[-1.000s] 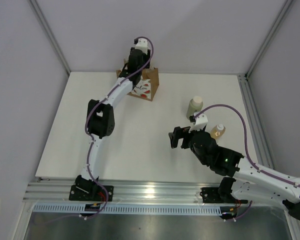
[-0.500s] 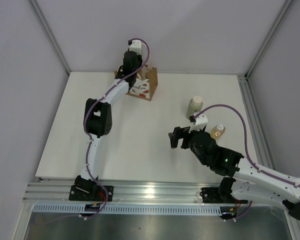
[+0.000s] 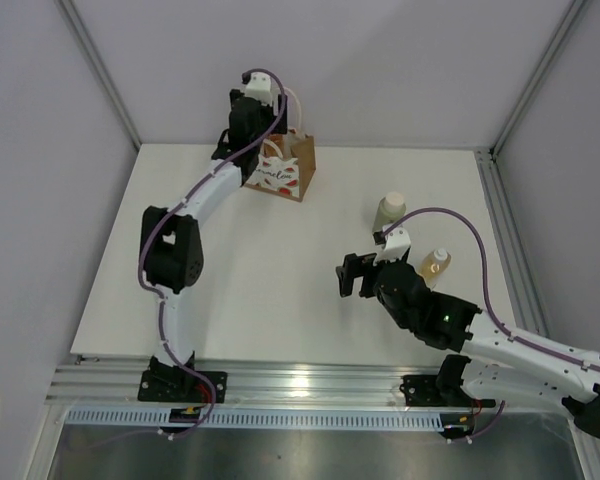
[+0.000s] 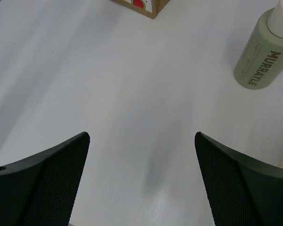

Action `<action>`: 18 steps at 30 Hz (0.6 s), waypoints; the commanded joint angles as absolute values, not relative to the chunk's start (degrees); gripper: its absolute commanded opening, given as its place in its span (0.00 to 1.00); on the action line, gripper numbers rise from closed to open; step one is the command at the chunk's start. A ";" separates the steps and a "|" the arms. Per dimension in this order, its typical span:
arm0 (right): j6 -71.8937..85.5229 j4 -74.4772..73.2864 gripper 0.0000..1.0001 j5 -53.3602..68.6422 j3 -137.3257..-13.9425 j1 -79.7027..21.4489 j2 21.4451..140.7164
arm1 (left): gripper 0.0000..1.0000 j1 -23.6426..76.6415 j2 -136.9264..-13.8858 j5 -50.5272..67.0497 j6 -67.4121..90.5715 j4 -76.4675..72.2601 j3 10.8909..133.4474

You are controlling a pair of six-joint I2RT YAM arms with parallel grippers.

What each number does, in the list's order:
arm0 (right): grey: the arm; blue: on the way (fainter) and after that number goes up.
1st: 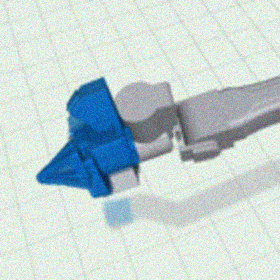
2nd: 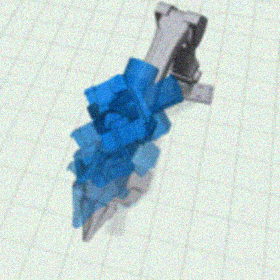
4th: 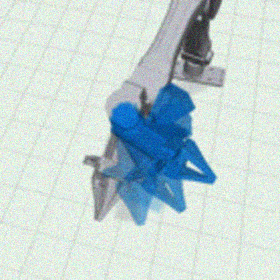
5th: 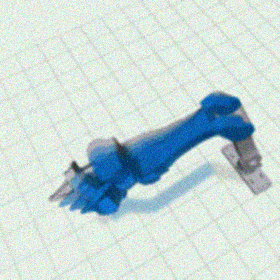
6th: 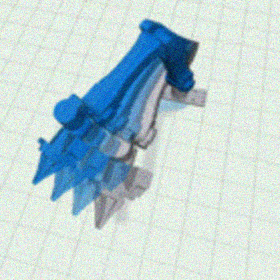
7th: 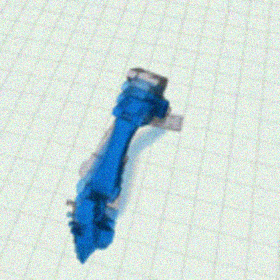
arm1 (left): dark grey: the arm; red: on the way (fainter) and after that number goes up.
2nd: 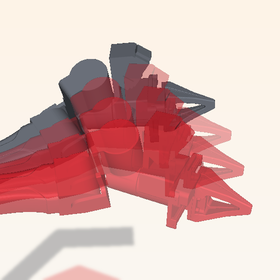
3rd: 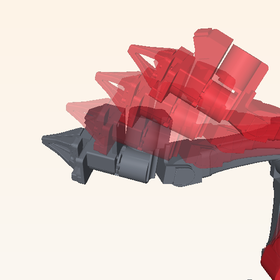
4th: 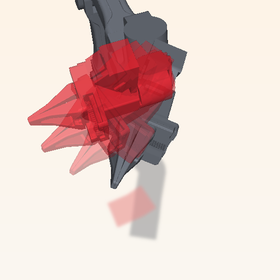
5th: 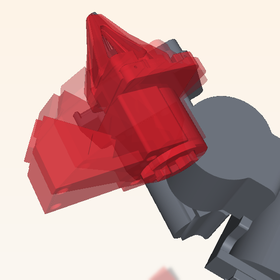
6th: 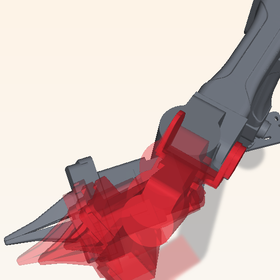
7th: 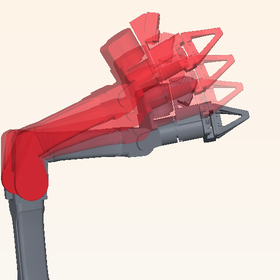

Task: Place the personal care products into the canvas bag

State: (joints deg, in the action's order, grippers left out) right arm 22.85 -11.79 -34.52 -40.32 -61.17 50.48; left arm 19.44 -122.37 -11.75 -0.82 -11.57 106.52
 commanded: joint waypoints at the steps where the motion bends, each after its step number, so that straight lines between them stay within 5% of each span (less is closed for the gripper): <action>1: 22.50 -10.90 0.97 -34.72 -43.15 -61.35 49.66 | 0.93 20.91 -109.35 -8.97 2.54 -9.26 105.82; 10: 20.31 -10.46 0.97 -37.61 -42.28 -61.35 46.76 | 0.99 28.82 -91.79 -10.81 4.56 -1.95 94.23; 18: 17.06 -10.19 0.97 -45.86 -43.93 -60.91 47.10 | 0.99 31.81 -72.26 -4.06 25.21 1.86 61.04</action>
